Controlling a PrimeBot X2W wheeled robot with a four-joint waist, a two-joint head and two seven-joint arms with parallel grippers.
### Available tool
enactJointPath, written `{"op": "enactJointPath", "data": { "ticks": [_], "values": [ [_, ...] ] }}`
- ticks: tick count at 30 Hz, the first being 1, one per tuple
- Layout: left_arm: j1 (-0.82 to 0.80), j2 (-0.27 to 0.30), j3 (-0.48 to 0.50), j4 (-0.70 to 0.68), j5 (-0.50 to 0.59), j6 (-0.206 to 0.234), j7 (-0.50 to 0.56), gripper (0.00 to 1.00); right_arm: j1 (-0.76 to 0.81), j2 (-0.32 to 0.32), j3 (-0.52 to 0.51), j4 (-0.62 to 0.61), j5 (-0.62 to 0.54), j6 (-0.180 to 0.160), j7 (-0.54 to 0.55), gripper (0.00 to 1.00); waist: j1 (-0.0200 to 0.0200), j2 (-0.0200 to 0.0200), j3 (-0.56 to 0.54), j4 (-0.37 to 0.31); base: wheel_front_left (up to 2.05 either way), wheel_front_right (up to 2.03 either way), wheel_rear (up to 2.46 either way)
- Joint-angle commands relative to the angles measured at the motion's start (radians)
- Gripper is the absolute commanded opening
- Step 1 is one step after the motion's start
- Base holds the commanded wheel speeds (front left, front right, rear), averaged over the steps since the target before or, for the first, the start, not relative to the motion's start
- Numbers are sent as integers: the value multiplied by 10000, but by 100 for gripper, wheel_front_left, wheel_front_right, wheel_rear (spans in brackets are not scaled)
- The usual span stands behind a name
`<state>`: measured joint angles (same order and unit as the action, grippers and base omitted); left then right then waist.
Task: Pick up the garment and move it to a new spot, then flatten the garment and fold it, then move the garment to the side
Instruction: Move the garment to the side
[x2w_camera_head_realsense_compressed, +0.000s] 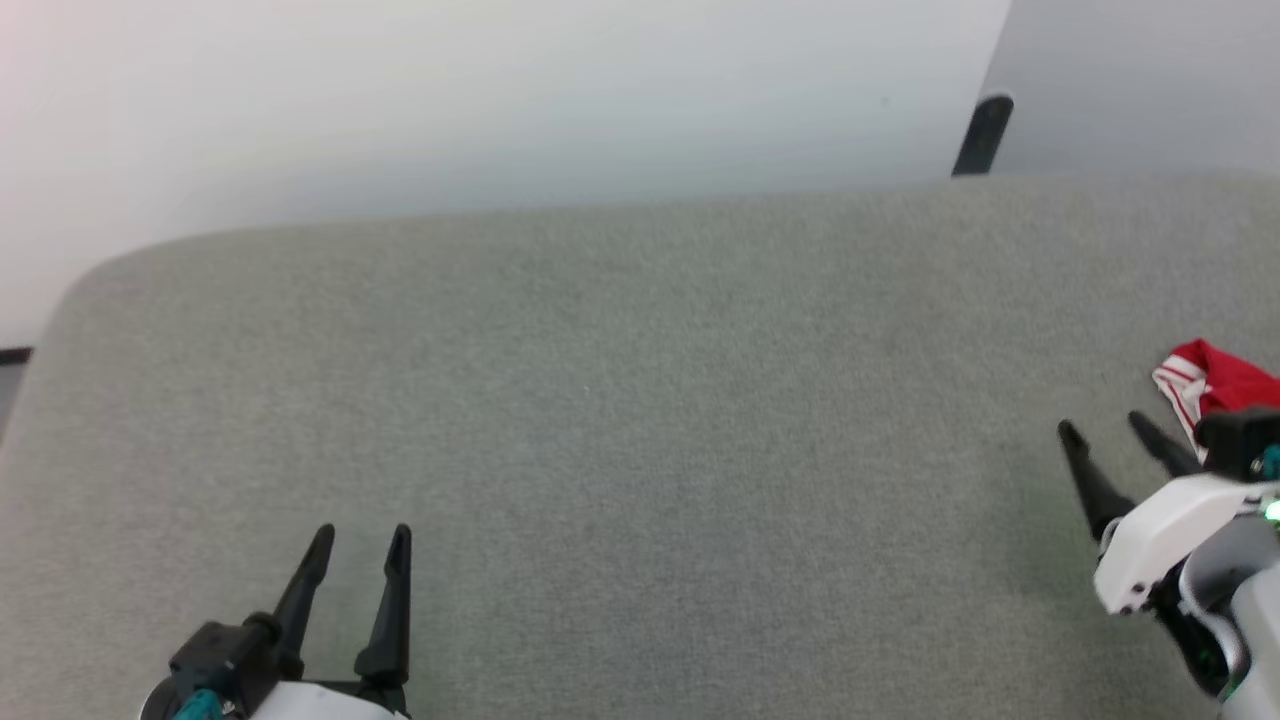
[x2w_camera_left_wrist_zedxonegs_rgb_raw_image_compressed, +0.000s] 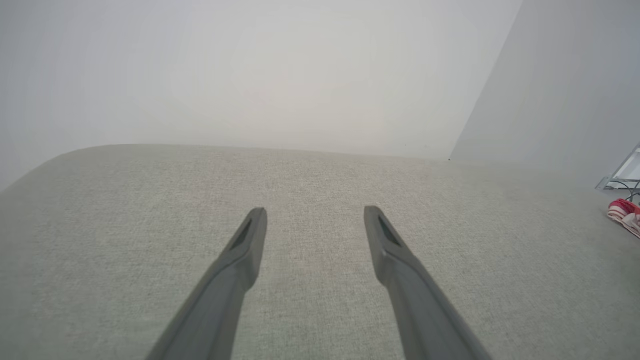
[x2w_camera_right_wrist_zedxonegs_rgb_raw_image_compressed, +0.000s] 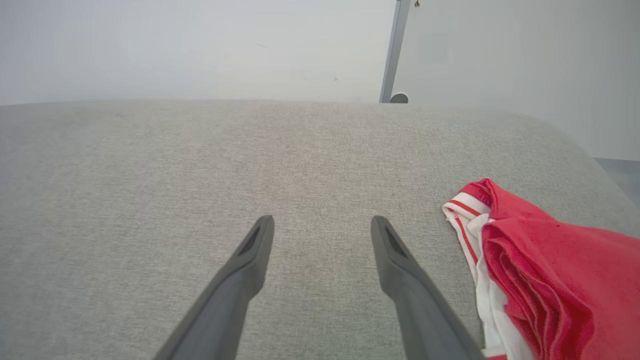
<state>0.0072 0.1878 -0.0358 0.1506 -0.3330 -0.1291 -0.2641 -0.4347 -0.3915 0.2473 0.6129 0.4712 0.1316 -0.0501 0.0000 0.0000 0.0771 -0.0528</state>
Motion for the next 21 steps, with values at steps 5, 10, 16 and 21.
{"op": "enactJointPath", "data": {
  "ticks": [5, 10, 16, 21],
  "values": [
    [312, 15, 65, 102, -53, -27, 7, 100, 658, 250, 93, -489, 436, -19, -529, 100, 0, 0, -822, 456, 0, 0, 0],
    [520, -52, 91, 40, -2, -27, 7, 100, 1103, 303, 79, -981, 618, -19, -793, 100, 0, 0, -1007, 441, 0, 0, 0],
    [812, -74, 67, -97, 35, -27, 7, 100, 1808, 209, -524, -1644, 562, -19, -997, 100, 0, 0, -1234, 489, 0, 0, 0],
    [1126, -29, 111, -302, -40, -27, 7, 100, 2618, 239, -1117, -2486, 487, -18, -912, 100, 0, 0, -1323, 611, 0, 0, 0]
  ]
}}
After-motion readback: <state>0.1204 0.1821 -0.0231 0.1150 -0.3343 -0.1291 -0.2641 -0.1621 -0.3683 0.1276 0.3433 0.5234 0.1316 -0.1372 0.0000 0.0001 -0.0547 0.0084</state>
